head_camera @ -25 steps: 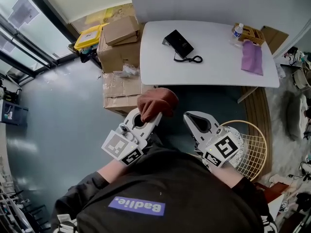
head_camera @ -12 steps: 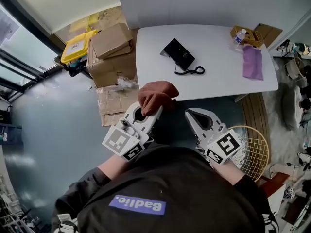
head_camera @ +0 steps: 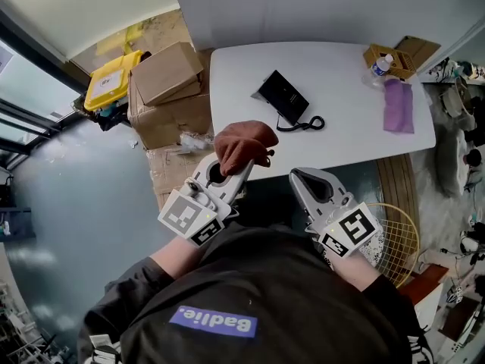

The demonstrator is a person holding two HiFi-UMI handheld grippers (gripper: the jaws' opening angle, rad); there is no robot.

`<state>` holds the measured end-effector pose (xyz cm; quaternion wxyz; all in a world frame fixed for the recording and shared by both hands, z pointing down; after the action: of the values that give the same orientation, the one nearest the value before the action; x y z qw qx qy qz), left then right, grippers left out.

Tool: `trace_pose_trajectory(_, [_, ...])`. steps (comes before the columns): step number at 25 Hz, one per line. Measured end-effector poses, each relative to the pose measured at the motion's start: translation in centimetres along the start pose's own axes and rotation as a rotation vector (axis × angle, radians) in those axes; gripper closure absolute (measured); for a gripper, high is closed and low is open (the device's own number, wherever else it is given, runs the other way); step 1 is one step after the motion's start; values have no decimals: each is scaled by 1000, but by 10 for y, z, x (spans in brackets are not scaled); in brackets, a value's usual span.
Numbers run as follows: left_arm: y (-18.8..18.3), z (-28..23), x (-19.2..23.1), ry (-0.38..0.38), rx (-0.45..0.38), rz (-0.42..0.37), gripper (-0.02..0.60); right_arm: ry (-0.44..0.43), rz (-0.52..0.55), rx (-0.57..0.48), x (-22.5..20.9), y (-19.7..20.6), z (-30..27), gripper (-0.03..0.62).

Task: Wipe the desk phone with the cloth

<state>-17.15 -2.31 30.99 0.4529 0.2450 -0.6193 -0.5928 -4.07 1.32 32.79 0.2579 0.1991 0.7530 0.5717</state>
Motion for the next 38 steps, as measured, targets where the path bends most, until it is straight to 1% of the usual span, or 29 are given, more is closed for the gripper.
trace_pose_trajectory(3, [8,-17,12,-22,2,1,549,-27,-4,3,-17,2,-10,566])
trace_pose_trajectory(7, [21,-41,24,-73,8,13,549,-63,-15,17,-44,6,-16,566])
trace_pose_trajectory(15, [38,-82,48,-157,35,-9,549,-129,-30,32,-91,11,-27,566])
trace_pose_trajectory(22, [60,-108,84,-213,62,-13,549,-131,-44,44,-127,17,-38,566])
trace_pose_trajectory(26, [79,-122,107,-242,76,-1,549,-129,-50,62,-143,25,-43,566])
trace_pose_trajectory(30, [101,-133,132,-262,115,7,549,-131,-65,73,-154,31,-51,566])
trace_pose_trajectory(38, [149,-147,181,-319,184,50,549,-138,-60,102,-177,39,-64,566])
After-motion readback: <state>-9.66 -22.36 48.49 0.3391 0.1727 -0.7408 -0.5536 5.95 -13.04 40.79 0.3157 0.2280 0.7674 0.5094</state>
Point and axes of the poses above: the fingertips, and each gripper's own axes: z backward along the fingers, x to its left, y out of its underside, the point moved 3 cm from there along z, backward along the fingers, and after that the axes turned 12 degrees about y, right-handed, at the moved point
